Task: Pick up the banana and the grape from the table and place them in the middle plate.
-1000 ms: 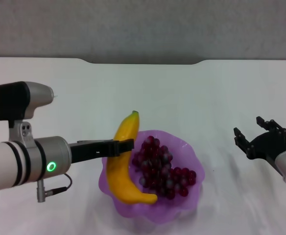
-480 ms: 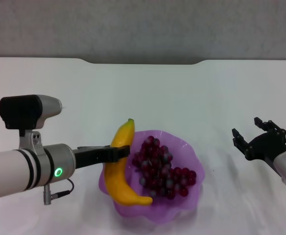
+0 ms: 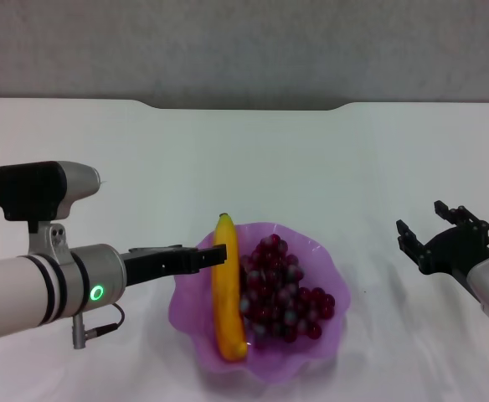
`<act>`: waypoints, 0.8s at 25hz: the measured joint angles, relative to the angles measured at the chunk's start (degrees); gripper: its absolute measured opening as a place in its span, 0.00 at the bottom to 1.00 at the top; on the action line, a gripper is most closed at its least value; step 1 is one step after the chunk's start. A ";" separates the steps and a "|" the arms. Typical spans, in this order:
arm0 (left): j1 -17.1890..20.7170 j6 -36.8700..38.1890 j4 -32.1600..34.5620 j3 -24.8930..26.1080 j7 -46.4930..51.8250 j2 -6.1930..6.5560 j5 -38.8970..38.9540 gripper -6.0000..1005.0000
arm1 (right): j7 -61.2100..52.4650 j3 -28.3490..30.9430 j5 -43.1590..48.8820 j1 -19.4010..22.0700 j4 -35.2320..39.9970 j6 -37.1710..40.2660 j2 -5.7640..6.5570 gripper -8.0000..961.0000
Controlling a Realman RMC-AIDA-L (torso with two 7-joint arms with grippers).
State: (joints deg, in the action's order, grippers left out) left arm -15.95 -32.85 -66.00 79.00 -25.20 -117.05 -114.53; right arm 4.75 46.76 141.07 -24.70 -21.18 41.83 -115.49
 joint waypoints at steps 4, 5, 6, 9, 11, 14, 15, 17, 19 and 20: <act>1.72 2.00 -1.72 0.02 -2.38 0.04 -0.14 0.75 | 0.00 0.00 0.00 0.00 0.00 -0.01 -0.01 0.69; 4.61 6.67 -3.29 0.43 -6.00 0.00 -0.16 0.78 | 0.00 -0.01 0.00 0.00 0.00 -0.03 0.00 0.69; 4.61 6.67 -3.29 0.43 -6.00 0.00 -0.16 0.80 | 0.00 -0.06 0.00 0.00 0.00 -0.02 -0.01 0.69; 8.40 15.40 -3.60 0.54 -8.28 -0.10 0.02 0.86 | 0.00 -0.15 0.00 0.03 -0.02 0.02 -0.06 0.69; 10.12 19.82 -3.40 0.42 -9.05 -0.03 -0.09 0.88 | -0.04 -0.17 0.00 0.19 -0.15 0.06 -0.10 0.69; 11.42 23.81 -1.60 2.02 -11.08 0.09 -0.55 0.88 | -0.12 -0.18 -0.02 0.31 -0.24 0.14 -0.10 0.70; 11.51 24.69 -0.72 2.93 -11.56 0.12 -0.60 0.88 | -0.17 -0.17 -0.09 0.27 -0.24 0.15 -0.09 0.70; 11.71 29.69 2.13 3.53 -12.95 0.09 -0.64 0.88 | -0.36 -0.08 -0.34 0.17 -0.25 0.19 -0.09 0.70; 11.72 36.63 5.61 1.92 -13.61 -0.07 -0.55 0.88 | -0.56 0.34 -0.55 0.21 -0.26 0.89 -0.09 0.70; 11.64 39.98 7.19 0.91 -13.69 -0.13 -0.44 0.88 | -0.65 0.53 -0.62 0.29 -0.27 1.47 -0.09 0.70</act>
State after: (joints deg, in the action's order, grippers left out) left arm -4.31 7.14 -58.81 79.90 -38.89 -117.18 -114.97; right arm 4.09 47.29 140.44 -24.41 -21.45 43.31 -115.57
